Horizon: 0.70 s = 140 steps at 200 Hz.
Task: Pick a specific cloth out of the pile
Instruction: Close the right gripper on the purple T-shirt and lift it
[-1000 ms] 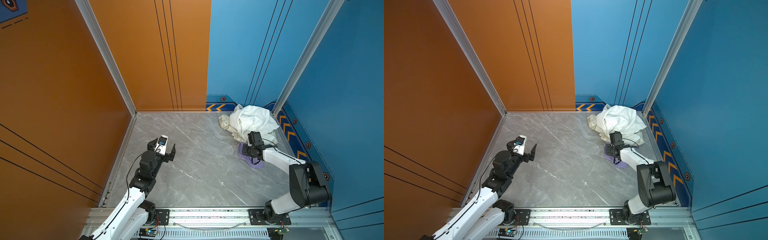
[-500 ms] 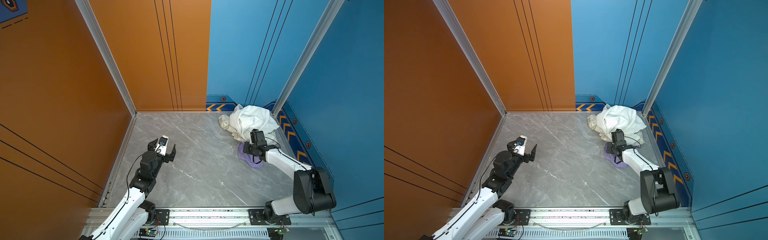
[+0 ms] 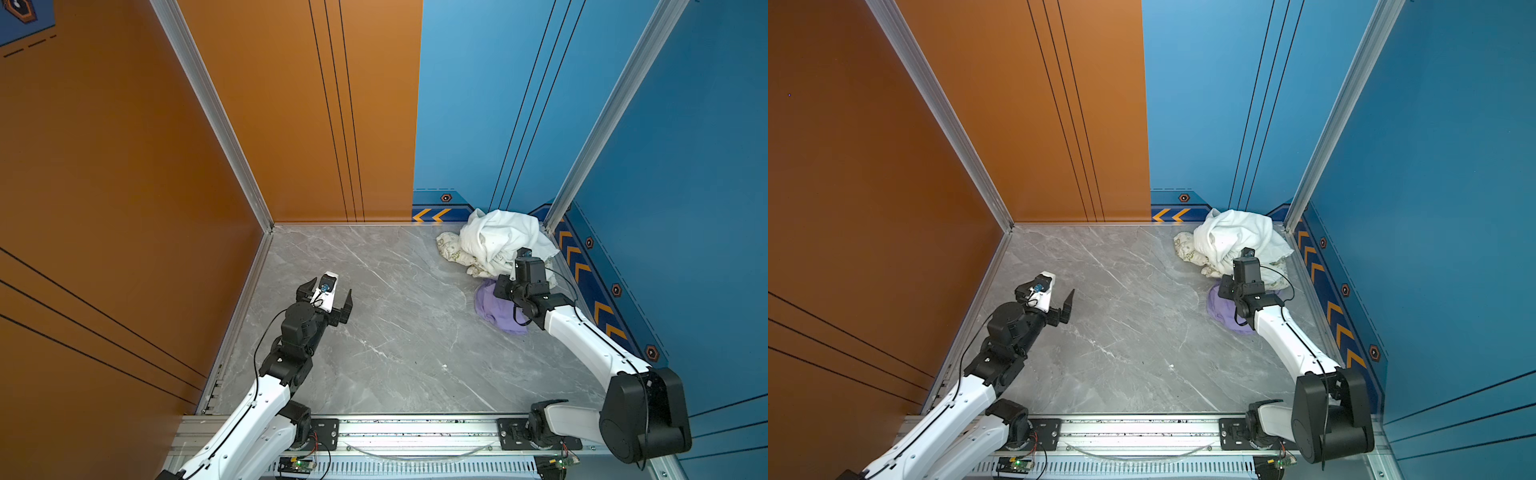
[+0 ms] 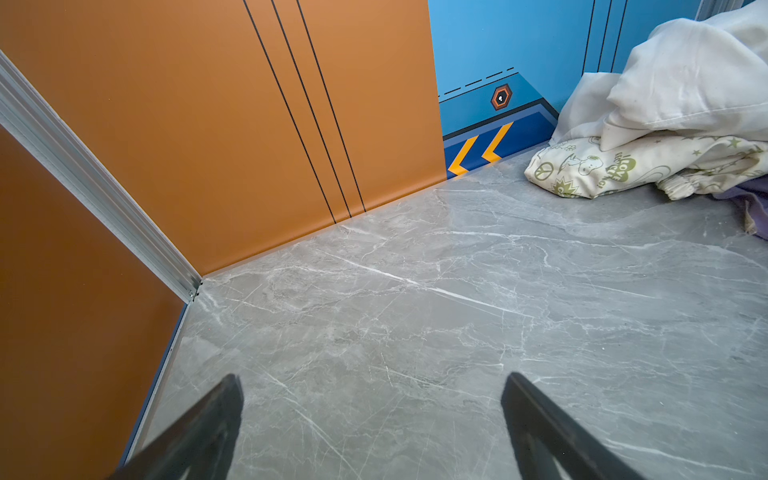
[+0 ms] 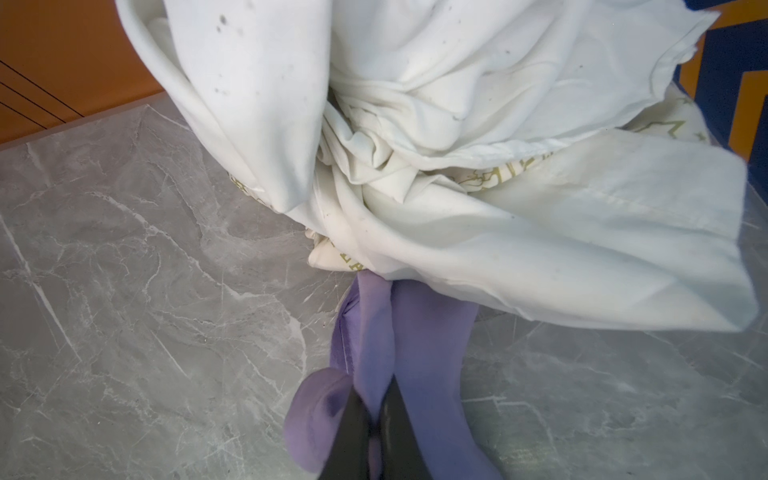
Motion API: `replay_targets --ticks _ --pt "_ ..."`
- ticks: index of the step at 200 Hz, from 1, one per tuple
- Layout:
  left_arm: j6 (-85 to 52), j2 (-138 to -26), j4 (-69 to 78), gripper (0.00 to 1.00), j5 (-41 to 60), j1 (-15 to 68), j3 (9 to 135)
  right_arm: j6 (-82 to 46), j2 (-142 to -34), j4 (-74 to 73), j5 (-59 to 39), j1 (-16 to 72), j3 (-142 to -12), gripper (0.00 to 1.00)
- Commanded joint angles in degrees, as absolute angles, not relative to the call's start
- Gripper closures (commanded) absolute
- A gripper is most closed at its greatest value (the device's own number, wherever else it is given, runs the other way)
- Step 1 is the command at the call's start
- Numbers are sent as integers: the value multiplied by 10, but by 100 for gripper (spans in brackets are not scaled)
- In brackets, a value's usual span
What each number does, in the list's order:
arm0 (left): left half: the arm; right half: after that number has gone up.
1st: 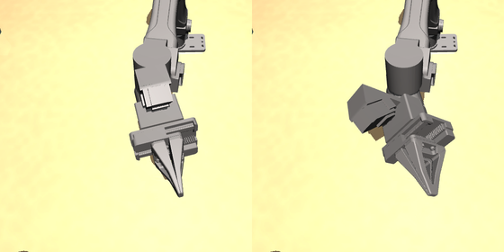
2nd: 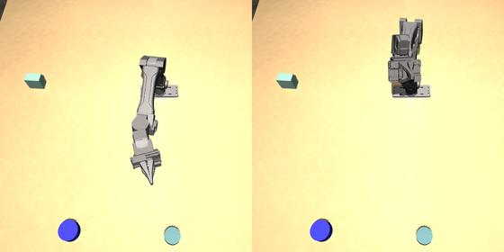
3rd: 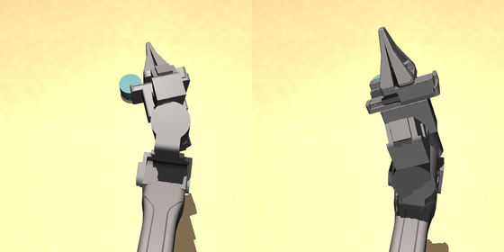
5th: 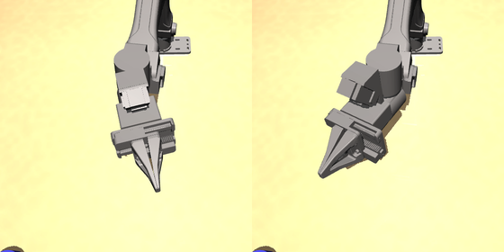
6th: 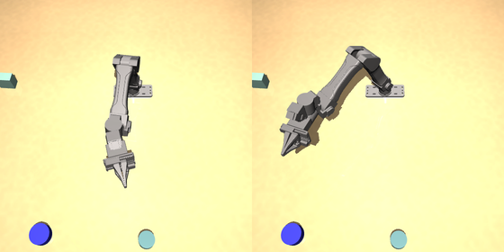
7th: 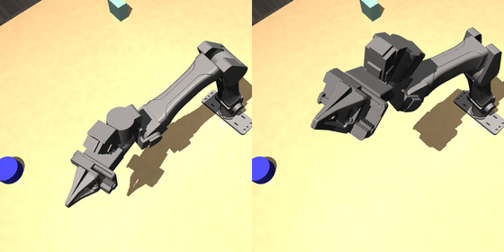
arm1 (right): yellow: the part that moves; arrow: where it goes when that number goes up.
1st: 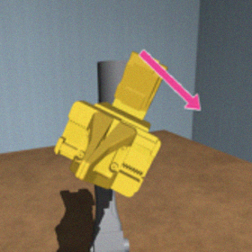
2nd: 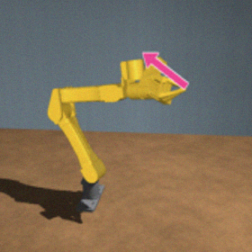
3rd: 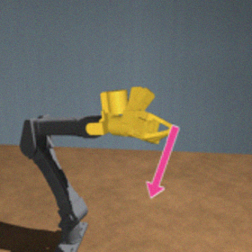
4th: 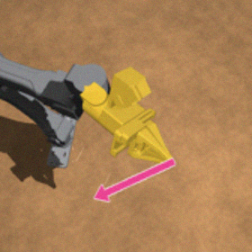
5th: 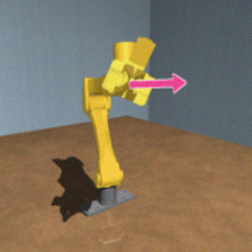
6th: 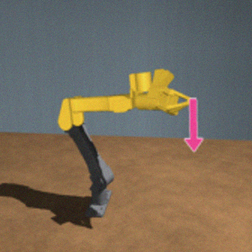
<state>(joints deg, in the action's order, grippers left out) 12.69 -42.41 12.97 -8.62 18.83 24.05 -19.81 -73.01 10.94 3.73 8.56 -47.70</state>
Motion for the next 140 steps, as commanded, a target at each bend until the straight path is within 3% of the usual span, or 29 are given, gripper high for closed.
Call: replay_targets --ticks 1,140 --pt "138 -418 123 2 -95 192 245 -204 -704 97 44 82 -508 100" --pt "141 -415 123 2 -99 195 245 -215 -658 90 19 82 -560 100"
